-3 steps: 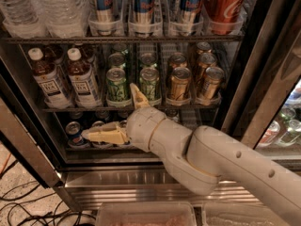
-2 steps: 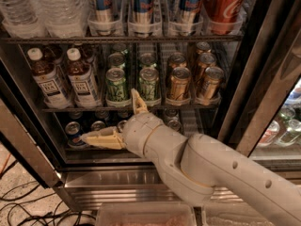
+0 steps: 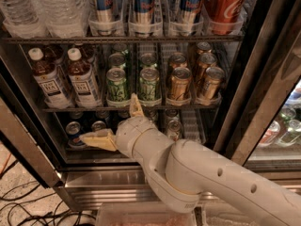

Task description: Pick blue plastic bottle from middle shelf of fridge

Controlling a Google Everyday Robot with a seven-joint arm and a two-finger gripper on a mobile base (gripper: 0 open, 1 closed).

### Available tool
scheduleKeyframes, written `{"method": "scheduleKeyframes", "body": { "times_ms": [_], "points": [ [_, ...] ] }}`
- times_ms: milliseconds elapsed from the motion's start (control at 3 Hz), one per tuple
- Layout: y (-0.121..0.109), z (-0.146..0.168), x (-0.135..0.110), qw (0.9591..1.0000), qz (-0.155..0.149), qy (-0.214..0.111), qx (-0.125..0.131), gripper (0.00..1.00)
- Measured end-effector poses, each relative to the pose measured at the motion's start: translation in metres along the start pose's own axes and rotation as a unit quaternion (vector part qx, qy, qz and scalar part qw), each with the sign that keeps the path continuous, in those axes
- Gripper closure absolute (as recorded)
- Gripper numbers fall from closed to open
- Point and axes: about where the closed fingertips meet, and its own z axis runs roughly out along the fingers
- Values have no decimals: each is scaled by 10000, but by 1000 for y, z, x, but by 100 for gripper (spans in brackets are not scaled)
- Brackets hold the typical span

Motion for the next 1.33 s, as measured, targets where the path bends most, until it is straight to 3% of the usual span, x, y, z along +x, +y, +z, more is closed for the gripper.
{"method": "scheduleKeyframes", "body": {
  "times_ms": [667,1000,1333],
  "points": [
    [14,19,-18,9970,406,-625,-192,0],
    [23,18,-30,9951,456,-882,-1,0],
    [23,18,-30,9951,456,-882,-1,0]
  ]
}}
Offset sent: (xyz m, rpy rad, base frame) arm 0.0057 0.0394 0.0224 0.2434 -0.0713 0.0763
